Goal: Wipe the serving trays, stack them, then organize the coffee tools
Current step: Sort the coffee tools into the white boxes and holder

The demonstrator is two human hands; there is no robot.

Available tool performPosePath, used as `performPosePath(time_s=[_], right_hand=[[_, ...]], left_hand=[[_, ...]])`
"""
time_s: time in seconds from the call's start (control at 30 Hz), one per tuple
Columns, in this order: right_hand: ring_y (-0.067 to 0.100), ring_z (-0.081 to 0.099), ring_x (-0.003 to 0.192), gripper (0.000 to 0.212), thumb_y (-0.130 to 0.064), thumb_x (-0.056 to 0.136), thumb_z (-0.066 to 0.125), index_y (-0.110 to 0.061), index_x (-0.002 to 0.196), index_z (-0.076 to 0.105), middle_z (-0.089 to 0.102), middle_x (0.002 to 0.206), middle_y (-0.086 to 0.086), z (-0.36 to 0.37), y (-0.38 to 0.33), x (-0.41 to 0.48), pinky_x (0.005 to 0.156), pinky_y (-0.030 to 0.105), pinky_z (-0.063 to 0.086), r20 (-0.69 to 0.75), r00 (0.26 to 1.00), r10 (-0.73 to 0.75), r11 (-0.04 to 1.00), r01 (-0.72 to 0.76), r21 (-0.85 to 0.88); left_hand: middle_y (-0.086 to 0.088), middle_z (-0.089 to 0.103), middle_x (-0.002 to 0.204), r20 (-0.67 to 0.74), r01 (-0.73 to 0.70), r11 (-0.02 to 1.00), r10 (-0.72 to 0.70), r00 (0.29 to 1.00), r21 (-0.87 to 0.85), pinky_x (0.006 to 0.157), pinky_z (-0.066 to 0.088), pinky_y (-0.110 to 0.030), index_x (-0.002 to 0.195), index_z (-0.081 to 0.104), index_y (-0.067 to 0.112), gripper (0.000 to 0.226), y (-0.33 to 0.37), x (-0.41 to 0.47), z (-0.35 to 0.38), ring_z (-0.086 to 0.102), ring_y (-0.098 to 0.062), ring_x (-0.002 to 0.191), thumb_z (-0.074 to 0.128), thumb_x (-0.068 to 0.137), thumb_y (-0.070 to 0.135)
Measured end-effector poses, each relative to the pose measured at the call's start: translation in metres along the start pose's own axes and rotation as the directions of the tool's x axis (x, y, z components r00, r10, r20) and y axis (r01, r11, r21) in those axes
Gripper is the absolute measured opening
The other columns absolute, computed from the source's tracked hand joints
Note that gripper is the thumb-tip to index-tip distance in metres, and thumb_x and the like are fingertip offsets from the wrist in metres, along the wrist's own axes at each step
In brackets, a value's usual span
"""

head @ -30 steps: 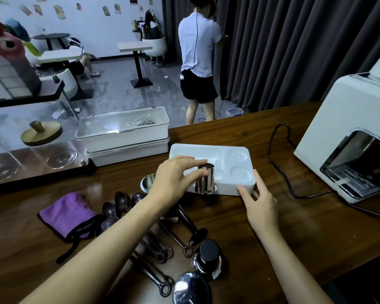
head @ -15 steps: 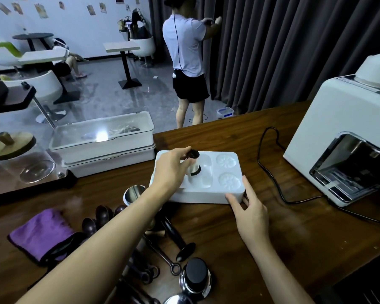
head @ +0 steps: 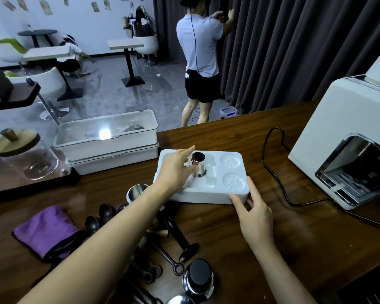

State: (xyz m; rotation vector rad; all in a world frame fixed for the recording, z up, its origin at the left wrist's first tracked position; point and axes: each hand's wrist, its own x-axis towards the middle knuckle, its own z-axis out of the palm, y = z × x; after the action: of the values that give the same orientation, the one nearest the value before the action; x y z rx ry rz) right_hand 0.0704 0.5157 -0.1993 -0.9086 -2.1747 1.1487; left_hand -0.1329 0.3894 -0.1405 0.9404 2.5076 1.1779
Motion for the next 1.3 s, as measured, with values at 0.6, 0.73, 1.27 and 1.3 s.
performPosePath(time_s=[0.6, 0.73, 1.27, 1.3], right_hand=[[0.026, 0.052, 0.134, 0.071, -0.041, 0.094, 0.065, -0.030, 0.156, 0.033, 0.048, 0.152, 0.006, -0.002, -0.008, -0.002, 0.104, 0.051, 0.050, 0.018, 1.000, 0.017, 0.999, -0.017, 0.027], [0.026, 0.054, 0.133, 0.070, -0.039, 0.094, 0.066, -0.027, 0.156, 0.034, 0.049, 0.151, 0.007, -0.004, -0.011, -0.003, 0.105, 0.049, 0.049, 0.015, 1.000, 0.010, 0.999, -0.010, 0.034], [0.027, 0.052, 0.134, 0.071, -0.040, 0.095, 0.065, -0.028, 0.156, 0.032, 0.046, 0.153, 0.009, -0.005, -0.015, -0.006, 0.106, 0.051, 0.048, 0.029, 0.999, 0.028, 0.999, -0.029, 0.039], [0.027, 0.053, 0.133, 0.071, -0.041, 0.094, 0.065, -0.028, 0.156, 0.032, 0.047, 0.152, 0.008, -0.005, -0.014, -0.006, 0.105, 0.052, 0.048, 0.029, 0.999, 0.027, 0.999, -0.028, 0.039]], left_hand=[[0.008, 0.054, 0.151, 0.070, 0.144, 0.948, -0.171, 0.983, 0.285, 0.110, 0.039, -0.033, 0.156, 0.035, 0.042, 0.102, -0.070, -0.119, -0.101, 0.046, -0.018, 0.142, 0.076, 0.068, 0.073], [0.011, 0.065, 0.137, -0.007, 0.187, 0.955, -0.190, 0.982, 0.231, 0.113, 0.038, -0.044, 0.146, 0.048, 0.041, 0.091, -0.087, -0.122, -0.093, 0.056, -0.019, 0.130, 0.080, 0.065, 0.067], [0.013, 0.071, 0.112, -0.279, 0.054, 0.973, -0.117, 0.953, -0.225, 0.099, 0.050, -0.027, 0.118, 0.066, 0.038, 0.039, -0.092, -0.126, -0.086, 0.063, 0.000, 0.110, 0.082, 0.084, 0.033], [0.011, 0.069, 0.113, -0.300, 0.037, 0.969, -0.111, 0.948, -0.243, 0.097, 0.047, -0.020, 0.120, 0.067, 0.037, 0.040, -0.091, -0.126, -0.087, 0.062, 0.002, 0.108, 0.082, 0.084, 0.030]])
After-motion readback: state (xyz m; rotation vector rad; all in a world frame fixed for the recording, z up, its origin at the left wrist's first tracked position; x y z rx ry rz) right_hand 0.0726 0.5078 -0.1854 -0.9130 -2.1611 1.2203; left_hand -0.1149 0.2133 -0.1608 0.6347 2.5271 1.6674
